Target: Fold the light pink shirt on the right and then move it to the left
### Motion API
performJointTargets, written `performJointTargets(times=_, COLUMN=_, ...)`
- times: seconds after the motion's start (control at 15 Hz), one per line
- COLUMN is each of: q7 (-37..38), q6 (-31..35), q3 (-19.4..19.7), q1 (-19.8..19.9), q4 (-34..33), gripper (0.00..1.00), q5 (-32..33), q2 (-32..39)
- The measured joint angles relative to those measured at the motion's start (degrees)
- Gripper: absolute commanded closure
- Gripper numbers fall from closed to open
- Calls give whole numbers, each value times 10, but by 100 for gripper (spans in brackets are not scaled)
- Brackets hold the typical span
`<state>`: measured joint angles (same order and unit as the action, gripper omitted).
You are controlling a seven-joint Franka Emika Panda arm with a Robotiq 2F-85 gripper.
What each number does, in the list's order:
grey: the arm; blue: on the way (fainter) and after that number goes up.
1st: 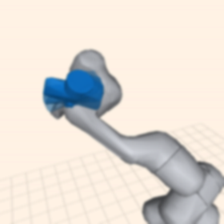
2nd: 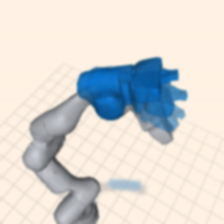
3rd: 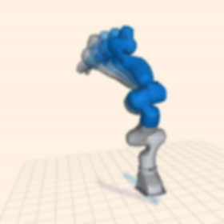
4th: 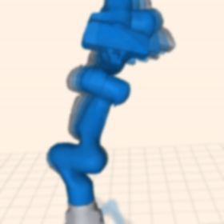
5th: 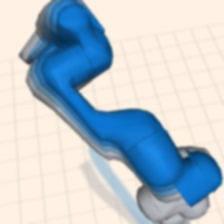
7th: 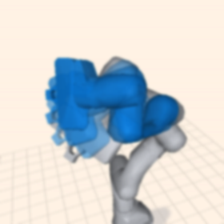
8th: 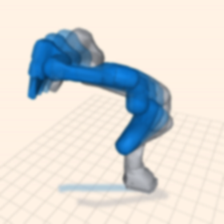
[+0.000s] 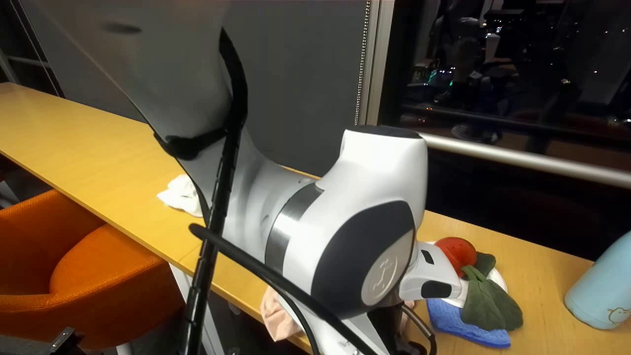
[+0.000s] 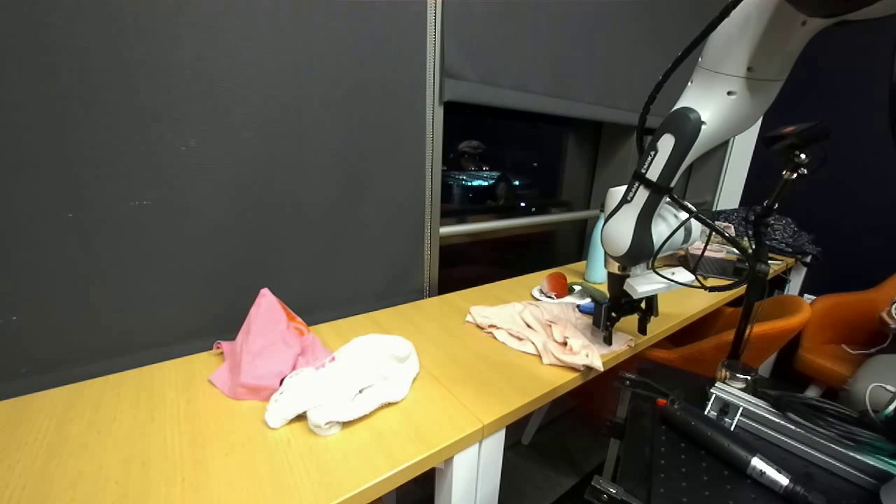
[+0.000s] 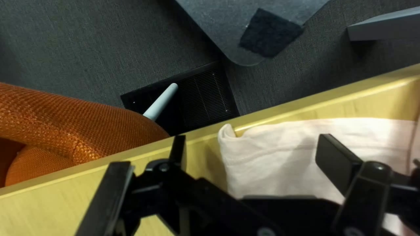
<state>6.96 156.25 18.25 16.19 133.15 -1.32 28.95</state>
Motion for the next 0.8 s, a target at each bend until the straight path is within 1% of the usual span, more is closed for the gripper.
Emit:
performJointTargets(times=0.07, q7=1, q6=11, q3=3, q1=0, q4=-1, gripper=24, q5=0, q2=11)
performJointTargets(times=0.13, q7=2, q6=19, q3=5, q1=1, q4=-2, gripper=26, q5=0, q2=19)
performJointTargets(times=0.4, q7=5, q6=47, q3=10, q1=1, q4=-7, gripper=57, q5=-1, q2=36)
performJointTargets(times=0.47, q7=5, q6=47, q3=13, q1=1, q4=-7, gripper=63, q5=-1, q2=35)
performJointTargets(times=0.73, q7=5, q6=50, q3=23, q1=1, q4=-7, gripper=94, q5=-1, q2=32)
performJointTargets(times=0.8, q7=5, q6=53, q3=24, q1=1, q4=-8, gripper=99, q5=-1, q2=31)
